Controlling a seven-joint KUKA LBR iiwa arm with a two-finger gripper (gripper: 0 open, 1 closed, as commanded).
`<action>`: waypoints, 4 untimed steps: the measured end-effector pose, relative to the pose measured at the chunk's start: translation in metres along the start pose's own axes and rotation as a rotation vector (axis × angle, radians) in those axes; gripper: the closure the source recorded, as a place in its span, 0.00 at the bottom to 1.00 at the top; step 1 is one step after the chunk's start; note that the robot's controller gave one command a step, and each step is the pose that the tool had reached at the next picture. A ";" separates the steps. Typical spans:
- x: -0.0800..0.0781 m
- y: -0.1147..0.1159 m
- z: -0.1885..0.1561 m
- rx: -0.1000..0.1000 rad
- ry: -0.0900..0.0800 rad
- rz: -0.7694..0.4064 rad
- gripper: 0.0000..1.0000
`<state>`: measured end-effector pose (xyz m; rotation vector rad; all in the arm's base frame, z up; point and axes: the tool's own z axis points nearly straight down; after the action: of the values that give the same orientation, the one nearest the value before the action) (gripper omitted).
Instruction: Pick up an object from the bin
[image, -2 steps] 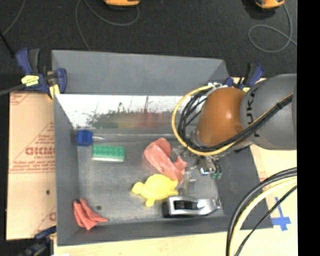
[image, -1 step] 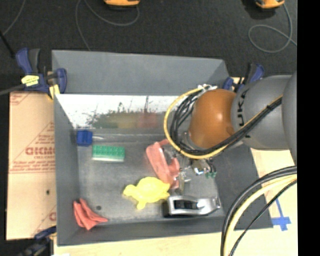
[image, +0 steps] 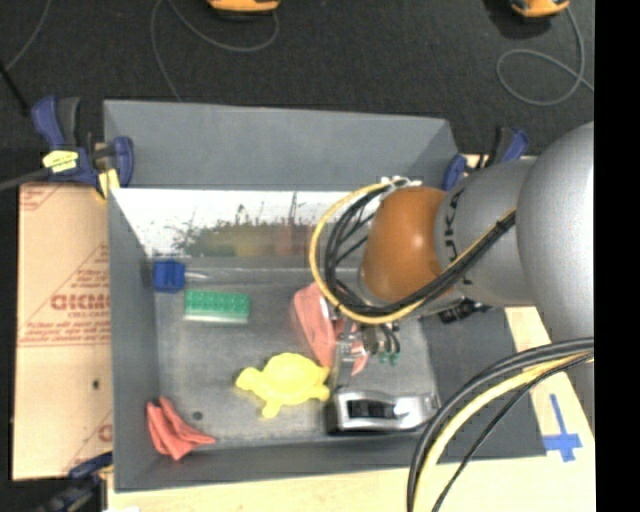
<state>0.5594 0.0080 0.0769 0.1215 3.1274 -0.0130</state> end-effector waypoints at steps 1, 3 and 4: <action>0.000 0.000 0.000 0.000 0.000 -0.001 1.00; -0.004 -0.010 -0.069 0.002 0.006 -0.031 1.00; -0.004 -0.010 -0.069 0.003 0.006 -0.032 1.00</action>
Offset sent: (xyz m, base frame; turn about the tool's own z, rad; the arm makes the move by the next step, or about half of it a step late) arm 0.0109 0.0024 0.0476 -0.0409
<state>0.5621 -0.0014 0.1460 0.0714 3.1347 -0.0171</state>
